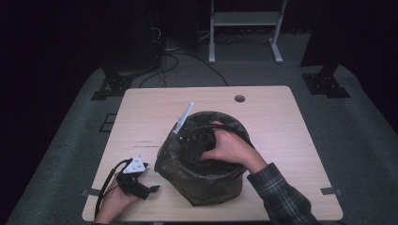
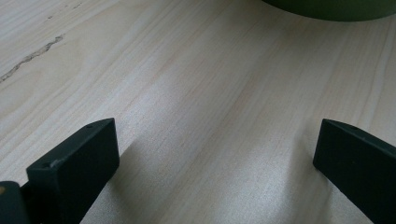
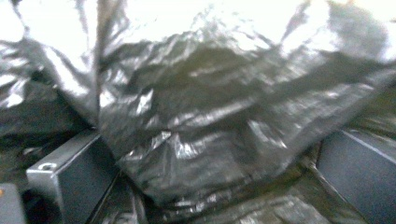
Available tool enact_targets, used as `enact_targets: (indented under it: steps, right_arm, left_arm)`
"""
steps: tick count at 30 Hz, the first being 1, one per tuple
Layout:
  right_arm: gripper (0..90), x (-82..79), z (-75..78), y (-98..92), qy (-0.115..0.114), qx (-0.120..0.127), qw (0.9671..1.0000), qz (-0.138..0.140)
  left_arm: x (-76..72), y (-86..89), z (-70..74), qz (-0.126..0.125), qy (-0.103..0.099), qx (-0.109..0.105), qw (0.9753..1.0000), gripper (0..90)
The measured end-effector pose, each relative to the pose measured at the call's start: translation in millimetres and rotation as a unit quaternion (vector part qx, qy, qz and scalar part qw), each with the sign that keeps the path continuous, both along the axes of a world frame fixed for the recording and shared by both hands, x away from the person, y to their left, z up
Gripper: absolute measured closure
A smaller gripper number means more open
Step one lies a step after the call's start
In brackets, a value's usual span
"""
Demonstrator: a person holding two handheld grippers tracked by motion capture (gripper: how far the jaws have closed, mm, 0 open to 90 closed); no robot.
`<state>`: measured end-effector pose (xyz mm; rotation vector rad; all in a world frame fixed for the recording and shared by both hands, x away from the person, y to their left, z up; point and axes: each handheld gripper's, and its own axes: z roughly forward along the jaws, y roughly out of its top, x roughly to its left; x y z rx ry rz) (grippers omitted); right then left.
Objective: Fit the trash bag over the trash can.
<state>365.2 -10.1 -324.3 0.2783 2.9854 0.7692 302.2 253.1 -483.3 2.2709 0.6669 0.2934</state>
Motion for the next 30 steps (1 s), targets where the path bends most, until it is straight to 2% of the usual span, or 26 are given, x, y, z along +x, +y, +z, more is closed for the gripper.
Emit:
enact_targets:
  steps: [8, 17, 21, 25, 30]
  right_arm:
    - [0.0, 7.9, 13.2, -24.3, -0.01, 0.008, 0.9995, -0.029]
    - [0.0, 21.0, 4.4, -31.2, -0.022, -0.024, 0.9977, -0.059]
    - [0.0, 24.5, 4.3, -33.8, -0.025, -0.023, 0.9973, -0.066]
    - [0.0, 14.9, 11.6, -35.0, -0.026, -0.007, 0.9982, -0.054]
    - [0.0, -7.6, 19.3, -36.3, -0.022, 0.008, 0.9995, -0.024]
  left_arm:
    - [-0.1, -0.1, 0.0, 0.0, 0.0, -0.001, 1.0, 0.0]
    - [-0.1, 0.0, 0.0, 0.0, 0.0, 0.0, 1.0, 0.0]
    - [-0.1, -0.1, 0.0, 0.0, 0.0, -0.001, 1.0, 0.0]
    - [0.0, 0.0, 0.0, 0.0, 0.0, -0.001, 1.0, 0.0]
    - [0.0, 0.1, 0.1, 0.0, 0.0, 0.001, 1.0, 0.0]
